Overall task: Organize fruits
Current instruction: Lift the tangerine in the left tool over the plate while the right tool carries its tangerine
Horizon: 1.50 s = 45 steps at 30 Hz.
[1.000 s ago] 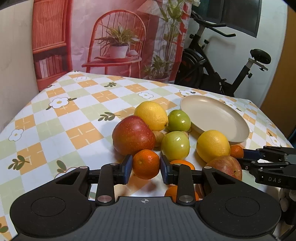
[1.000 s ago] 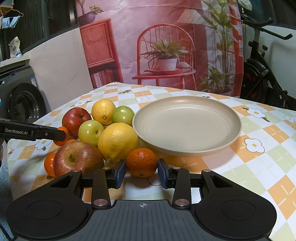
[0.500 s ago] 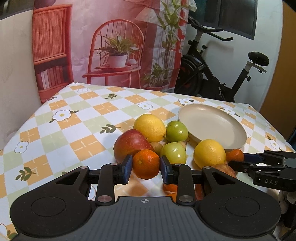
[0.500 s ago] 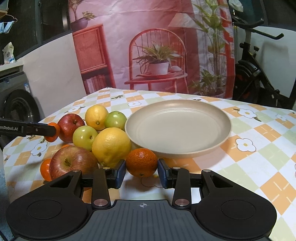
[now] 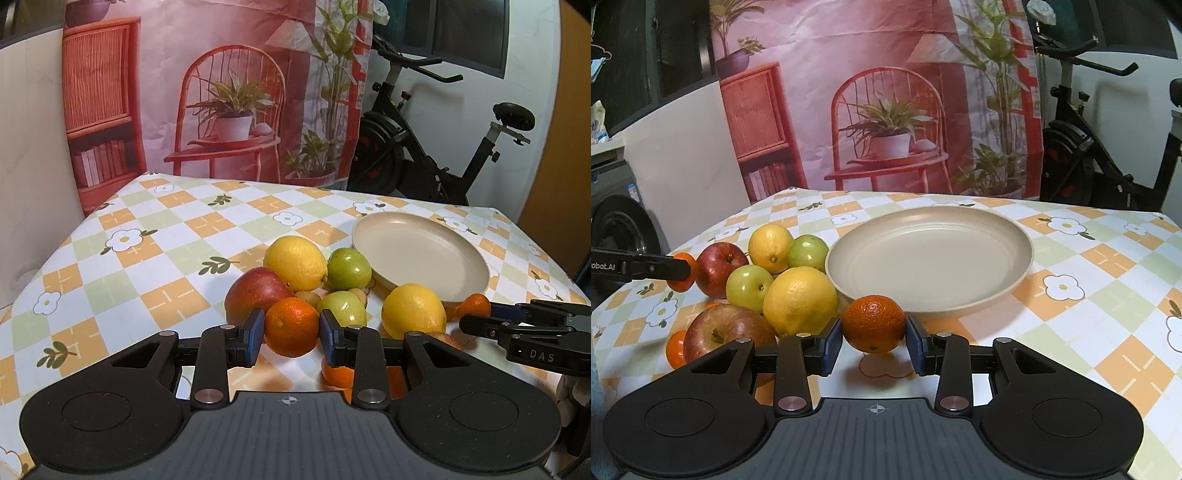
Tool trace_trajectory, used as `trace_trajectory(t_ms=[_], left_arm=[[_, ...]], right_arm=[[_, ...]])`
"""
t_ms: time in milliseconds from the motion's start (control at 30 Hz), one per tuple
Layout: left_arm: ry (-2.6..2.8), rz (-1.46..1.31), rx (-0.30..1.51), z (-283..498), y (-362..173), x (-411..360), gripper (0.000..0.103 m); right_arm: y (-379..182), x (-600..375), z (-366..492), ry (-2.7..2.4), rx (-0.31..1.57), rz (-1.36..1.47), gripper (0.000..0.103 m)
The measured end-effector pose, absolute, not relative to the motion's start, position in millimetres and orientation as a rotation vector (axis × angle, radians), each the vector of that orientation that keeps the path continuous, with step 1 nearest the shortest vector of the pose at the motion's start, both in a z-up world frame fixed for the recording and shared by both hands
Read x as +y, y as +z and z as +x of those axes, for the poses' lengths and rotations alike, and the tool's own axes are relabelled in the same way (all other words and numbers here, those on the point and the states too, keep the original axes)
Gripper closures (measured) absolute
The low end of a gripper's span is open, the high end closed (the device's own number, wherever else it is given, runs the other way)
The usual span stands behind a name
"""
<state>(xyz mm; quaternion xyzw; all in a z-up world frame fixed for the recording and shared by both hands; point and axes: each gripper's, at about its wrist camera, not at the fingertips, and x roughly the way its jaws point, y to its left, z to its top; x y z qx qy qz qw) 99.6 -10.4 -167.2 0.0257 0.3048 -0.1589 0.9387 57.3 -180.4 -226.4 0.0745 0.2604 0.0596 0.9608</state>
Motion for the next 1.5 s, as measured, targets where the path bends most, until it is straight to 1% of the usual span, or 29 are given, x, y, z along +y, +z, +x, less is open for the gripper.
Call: trace_trajectory(t_ms=[533,867,1333,1500], left_arm=[[-0.364,0.058,0.546,112.6,-137.8,-29.0,0.069],[-0.369,0.062,0.521,137.4,-121.4,-51.3,0.069],[-0.386,0.083,0.522,172.9,-119.3,-78.2,0.069],[-0.403,0.098,0.538,185.7,-125.9,-92.5,0.069]], right_arm=[[-206.2,-198.4,65.6,0.074,0.466,0.159,0.068],[-179.6,-216.7,95.8,0.044,0.418,0.135,0.068],[-165.6,-244.7,141.9,-0.009,0.404,0.152,0.068],[-171.1,-249.8,158.9,-0.006,0.434,0.126,0.068]])
